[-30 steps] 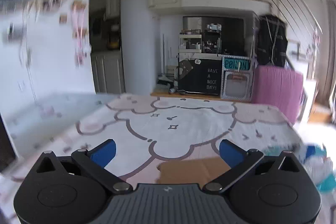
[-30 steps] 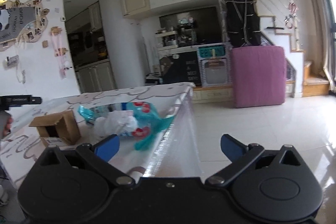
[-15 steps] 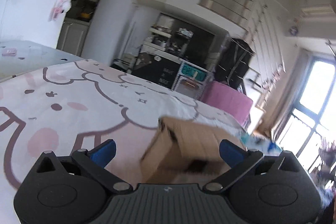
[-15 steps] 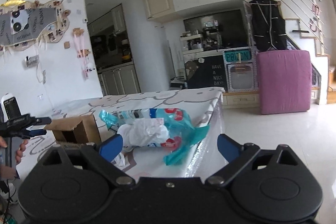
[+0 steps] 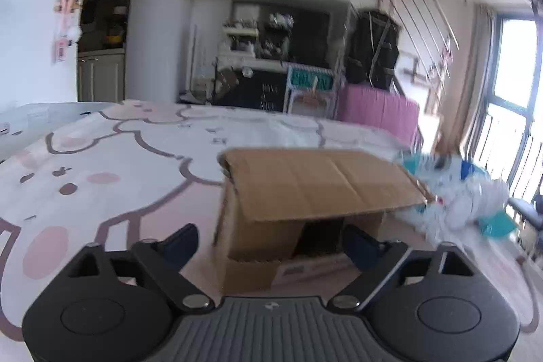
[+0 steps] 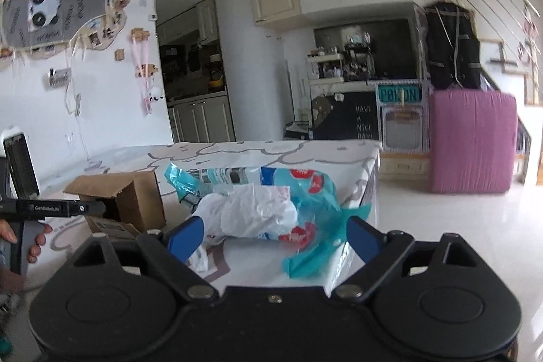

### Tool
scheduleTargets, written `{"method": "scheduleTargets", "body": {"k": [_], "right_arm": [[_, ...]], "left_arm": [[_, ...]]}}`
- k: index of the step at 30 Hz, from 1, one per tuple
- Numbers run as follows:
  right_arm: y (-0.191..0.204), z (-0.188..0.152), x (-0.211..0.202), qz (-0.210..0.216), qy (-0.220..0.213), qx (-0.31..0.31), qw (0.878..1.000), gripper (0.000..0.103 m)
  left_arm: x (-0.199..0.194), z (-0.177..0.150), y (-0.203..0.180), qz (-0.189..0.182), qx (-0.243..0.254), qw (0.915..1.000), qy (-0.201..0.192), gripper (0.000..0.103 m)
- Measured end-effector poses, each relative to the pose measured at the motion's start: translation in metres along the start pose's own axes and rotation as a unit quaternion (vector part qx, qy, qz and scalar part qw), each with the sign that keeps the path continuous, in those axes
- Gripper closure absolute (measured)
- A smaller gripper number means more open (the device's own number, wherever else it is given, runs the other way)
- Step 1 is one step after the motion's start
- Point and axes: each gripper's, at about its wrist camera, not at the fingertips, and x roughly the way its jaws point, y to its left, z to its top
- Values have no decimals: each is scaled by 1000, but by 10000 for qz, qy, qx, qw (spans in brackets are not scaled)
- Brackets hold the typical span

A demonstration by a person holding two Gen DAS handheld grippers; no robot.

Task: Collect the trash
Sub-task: 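Grasp the cardboard box with the left tool while the right tool reaches the white plastic bag, then lift the cardboard box with the left tool while the right tool grasps the white bag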

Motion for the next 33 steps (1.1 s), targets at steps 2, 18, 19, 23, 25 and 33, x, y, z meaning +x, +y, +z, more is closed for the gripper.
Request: {"method": "scheduleTargets", "body": {"k": [2, 18, 19, 23, 25, 33], "right_arm": [[0, 2, 7, 42, -28, -148, 9999, 14], [11, 5, 42, 397, 537, -349, 9972, 67], [12, 3, 38, 400, 573, -319, 9970, 69], [13, -1, 15, 489, 711, -63, 9963, 73], [12, -3, 0, 464, 717, 95, 9963, 73], [8, -14, -45, 464, 763, 469, 9949, 73]], "left_arm": [[2, 0, 1, 30, 13, 10000, 65, 22], [-27, 28, -8, 505, -1321, 9761, 1651, 54], [-33, 28, -11, 507, -1455, 9723, 1759, 54], [-51, 29, -22, 481, -1994, 9579, 2011, 31], [-59, 30, -29, 471, -2121, 9561, 1967, 19], [-72, 29, -56, 291, -1691, 9686, 1797, 16]]}}
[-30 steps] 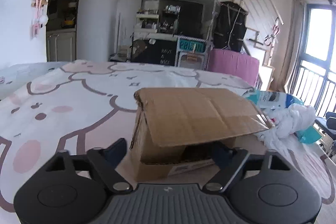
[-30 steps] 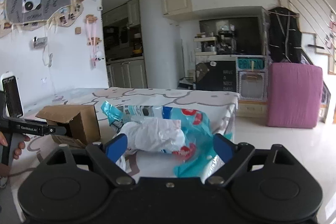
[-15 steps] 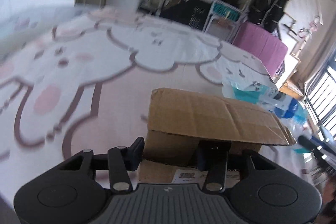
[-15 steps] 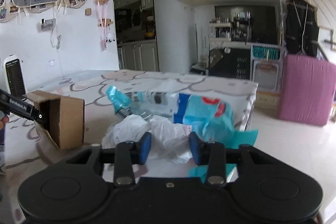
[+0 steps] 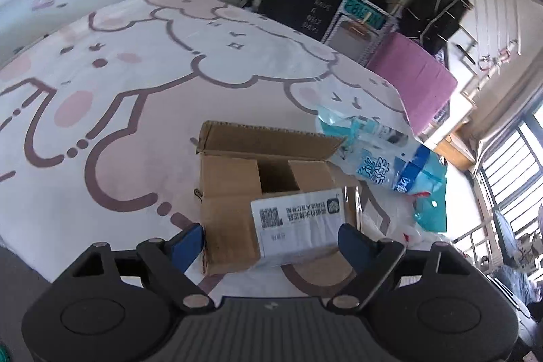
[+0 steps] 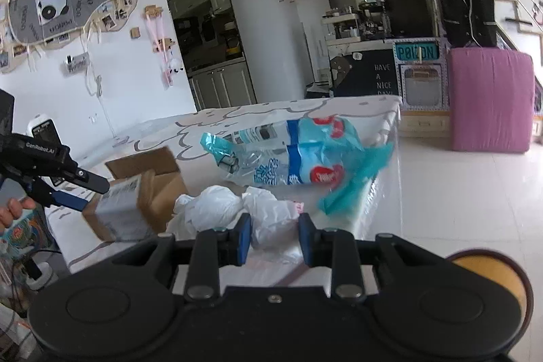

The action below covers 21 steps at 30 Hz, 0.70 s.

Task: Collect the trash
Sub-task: 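Lift the cardboard box with the left tool while the right tool grasps the white bag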

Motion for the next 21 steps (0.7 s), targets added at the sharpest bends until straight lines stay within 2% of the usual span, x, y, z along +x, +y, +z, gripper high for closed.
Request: {"method": "scheduleTargets", "body": {"k": [5, 8, 12, 14, 16, 18, 21], "right_arm": [[-3, -13, -13, 128, 81, 127, 9998, 73], [0, -17, -15, 110, 97, 102, 9998, 73], [-1, -19, -13, -169, 35, 83, 9998, 74], [-4, -19, -14, -397, -59, 117, 9991, 74], [-7, -20, -16, -585, -188, 150, 9980, 74], [-8, -19, -19, -719, -284, 177, 9968, 74], [-5, -20, -18, -835, -244, 161, 9961, 74]], "left_arm": [[2, -15, 0, -184, 124, 9996, -172, 13], [-3, -27, -9, -663, 199, 9975, -138, 13], [-6, -46, -31, -1213, 650, 9905, 23, 13], [-8, -57, -43, -1310, 972, 9866, 46, 13], [-11, -70, -54, -1064, 1433, 9839, -60, 12], [-13, -85, -62, -531, 1971, 9783, -351, 12], [-10, -96, -57, 96, 2307, 9709, -630, 8]]}}
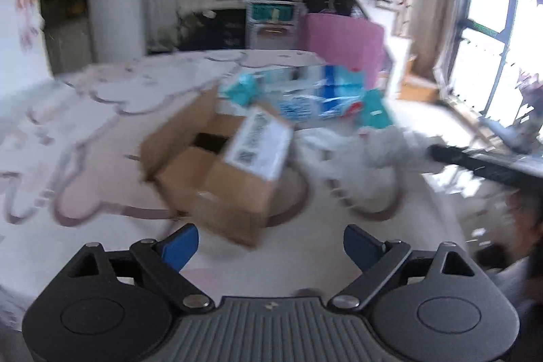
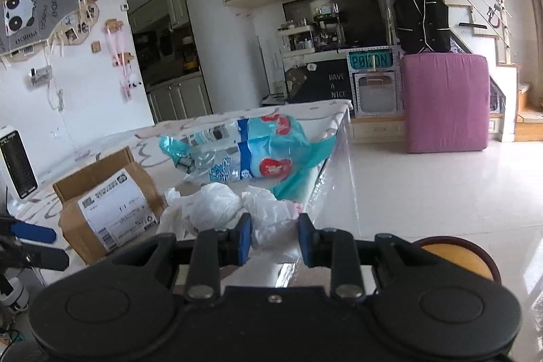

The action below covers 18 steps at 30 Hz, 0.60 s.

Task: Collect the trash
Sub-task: 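Lift the cardboard box with the left tool while the right tool grasps the white bag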

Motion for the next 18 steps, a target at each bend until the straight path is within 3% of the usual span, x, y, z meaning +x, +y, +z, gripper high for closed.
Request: {"method": "scheduleTargets", "body": {"k": [5, 14, 16, 18], "right_arm": [[13, -5, -1, 433, 399, 143, 9982, 73], [47, -8, -4, 1430, 928, -211, 9851, 64], [52, -9, -6, 1526, 918, -547, 9825, 43], [54, -10, -7, 1629, 899, -944, 9780, 32]], "left_arm": [[14, -7, 28, 382, -107, 9989, -261, 3], [44, -5, 44, 0, 267, 9967, -766, 0], [49, -3, 47, -115, 239, 9962, -835, 0], [55, 0, 49, -238, 219, 9954, -903, 0]]}}
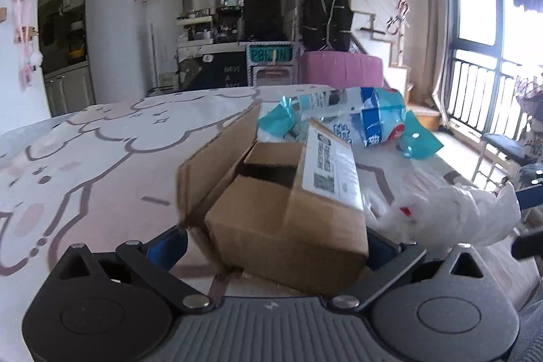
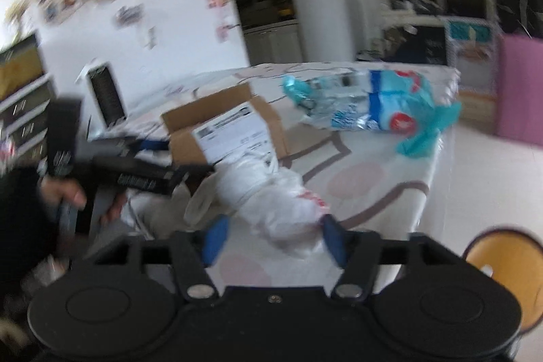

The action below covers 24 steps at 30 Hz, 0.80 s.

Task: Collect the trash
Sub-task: 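Lift the cardboard box with the left tool while the right tool grasps the white bag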

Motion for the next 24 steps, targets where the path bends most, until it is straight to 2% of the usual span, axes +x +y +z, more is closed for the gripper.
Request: {"method": "scheduleTargets", "body": {"k": [4, 8, 12, 14, 15, 16, 19, 24], "right_arm": [[-11, 8, 0, 181, 52, -583, 9981, 25], [-24, 19, 7, 668, 97, -1233, 9901, 23], [-36, 25, 28, 1159, 497, -1625, 9786, 22], [-42, 25, 40, 1357, 638, -1600, 9757, 25], [-45, 25, 45, 1486, 677, -1529, 9747, 30], [-49, 24, 48, 1596, 683, -1395, 9749, 40], [-56, 20, 50, 1764, 522, -998, 9778, 53], [-60, 14, 42, 1501, 284, -534, 9868, 61]], "left_arm": [[6, 0, 6, -202, -156, 9996, -101, 0], [12, -1, 10, -369, -360, 9985, -206, 0], [16, -1, 12, -520, -455, 9972, -298, 1], [18, -1, 11, -532, -434, 9972, -285, 1], [20, -1, 10, -512, -431, 9974, -250, 3], [21, 0, 10, -492, -435, 9976, -218, 4], [18, -1, 7, -456, -477, 9975, -243, 6], [12, -3, 0, -227, -687, 9971, -238, 7]]}}
